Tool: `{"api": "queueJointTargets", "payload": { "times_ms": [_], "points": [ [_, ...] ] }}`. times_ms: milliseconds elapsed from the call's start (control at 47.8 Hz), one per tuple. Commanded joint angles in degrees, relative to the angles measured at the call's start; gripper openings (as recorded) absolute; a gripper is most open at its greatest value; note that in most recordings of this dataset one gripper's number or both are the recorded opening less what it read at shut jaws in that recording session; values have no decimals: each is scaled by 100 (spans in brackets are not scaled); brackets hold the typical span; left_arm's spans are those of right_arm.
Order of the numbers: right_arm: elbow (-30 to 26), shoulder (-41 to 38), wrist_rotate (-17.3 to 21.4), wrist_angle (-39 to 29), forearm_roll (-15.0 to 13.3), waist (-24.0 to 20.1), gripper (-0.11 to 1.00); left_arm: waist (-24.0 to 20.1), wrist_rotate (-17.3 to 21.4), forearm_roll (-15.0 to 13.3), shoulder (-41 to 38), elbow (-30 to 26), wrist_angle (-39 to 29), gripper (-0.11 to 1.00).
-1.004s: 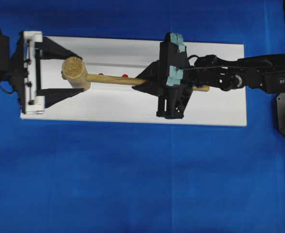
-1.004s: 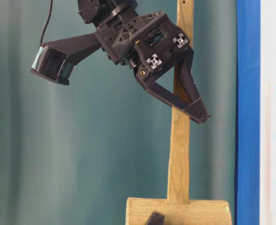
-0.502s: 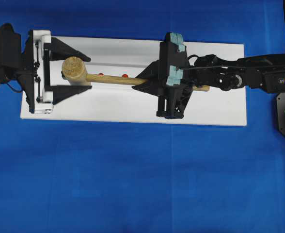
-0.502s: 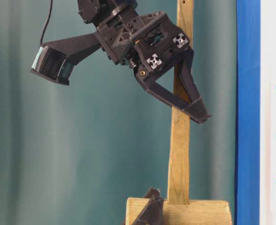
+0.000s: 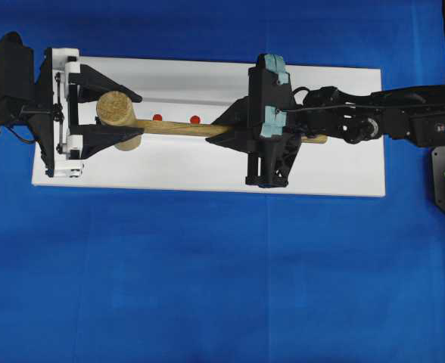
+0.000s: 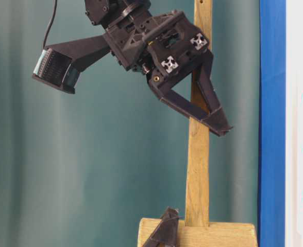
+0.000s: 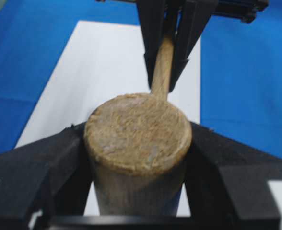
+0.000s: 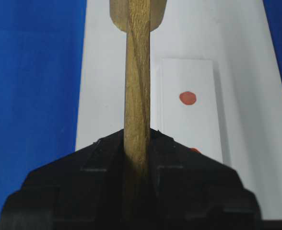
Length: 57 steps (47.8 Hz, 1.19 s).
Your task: Hit the mark with a hammer.
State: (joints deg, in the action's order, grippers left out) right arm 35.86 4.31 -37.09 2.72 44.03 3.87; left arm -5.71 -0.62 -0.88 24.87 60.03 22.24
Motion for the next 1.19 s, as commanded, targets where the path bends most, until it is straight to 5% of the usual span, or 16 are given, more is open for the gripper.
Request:
{"api": "queueJointTargets", "payload": {
  "times_ms": [0, 272, 376, 585, 732, 899, 1171],
  "points": [
    [-167, 105, -9, 35, -35, 9, 2, 9, -123, -9, 70, -105, 35, 45],
    [-158, 105, -9, 0, -53, 9, 6, 9, -167, -18, 62, -132, 26, 45],
    [-141, 123, 0, 35, -53, 9, 28, 9, -193, -26, 62, -132, 18, 45],
    [0, 229, -9, 404, -211, -44, 89, 9, -492, -26, 62, -132, -97, 45],
    [9, 290, -9, 483, -457, -158, 89, -9, -905, -35, 62, -132, -246, 45],
    [0, 290, 9, 483, -809, -237, 89, -26, -2171, -70, 70, -185, -369, 45],
    [18, 290, 18, 527, -1151, -237, 89, -18, -5036, -53, 62, -185, -519, 45]
  ]
}}
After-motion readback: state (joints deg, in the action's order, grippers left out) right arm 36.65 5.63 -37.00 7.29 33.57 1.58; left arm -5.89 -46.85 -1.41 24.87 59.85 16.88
